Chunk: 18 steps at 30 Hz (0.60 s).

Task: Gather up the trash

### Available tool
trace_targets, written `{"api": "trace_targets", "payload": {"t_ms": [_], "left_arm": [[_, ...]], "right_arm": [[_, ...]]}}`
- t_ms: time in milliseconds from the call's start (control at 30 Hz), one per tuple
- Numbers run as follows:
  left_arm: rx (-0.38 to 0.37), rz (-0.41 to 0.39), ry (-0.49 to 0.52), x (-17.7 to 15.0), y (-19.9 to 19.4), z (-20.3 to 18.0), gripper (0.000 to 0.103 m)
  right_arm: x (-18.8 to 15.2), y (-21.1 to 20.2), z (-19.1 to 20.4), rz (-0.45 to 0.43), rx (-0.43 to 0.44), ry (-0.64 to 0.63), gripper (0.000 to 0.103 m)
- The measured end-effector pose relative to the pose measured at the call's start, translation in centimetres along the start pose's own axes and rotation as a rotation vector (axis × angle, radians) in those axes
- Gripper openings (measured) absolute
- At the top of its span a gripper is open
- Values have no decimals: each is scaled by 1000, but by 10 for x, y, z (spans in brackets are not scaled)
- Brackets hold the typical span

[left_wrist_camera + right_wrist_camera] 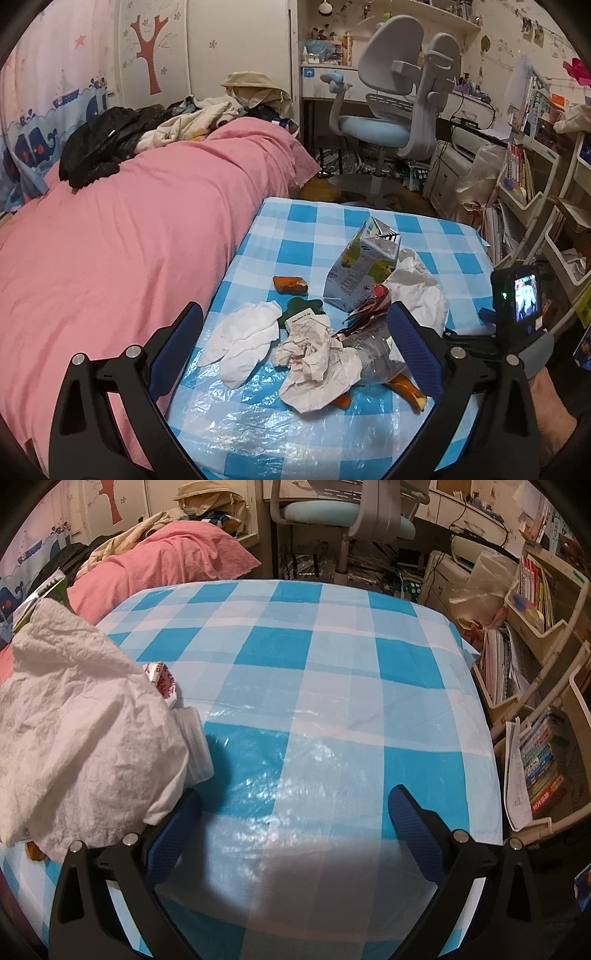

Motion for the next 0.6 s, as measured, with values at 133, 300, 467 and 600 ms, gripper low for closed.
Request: {"api": "trace_targets", "payload": {"t_ms": [133, 300, 467, 600], "left_arm": [[1, 6, -11, 4, 5, -1, 96], [3, 6, -9, 5, 6, -1, 96], [14, 13, -17, 0, 7, 4, 96], [34, 24, -26, -5, 9, 14, 96]], "right_arm": [[-8, -11, 4, 94, 31, -32, 97], [-21, -39, -2, 75, 29, -42, 97], [-36, -72, 7, 19, 92, -36, 97], [-42, -90, 38, -36, 198, -99, 97]]}}
Point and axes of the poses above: each gripper's, at about its wrist camera, not at the fingertips, and y roughly the way its jaws point, z to its left, x to its top, the point moved 7 cm from there along y, roughly the way its jaws point, and after that the axes turned 13 degrees about x, right-handed, at the moved point
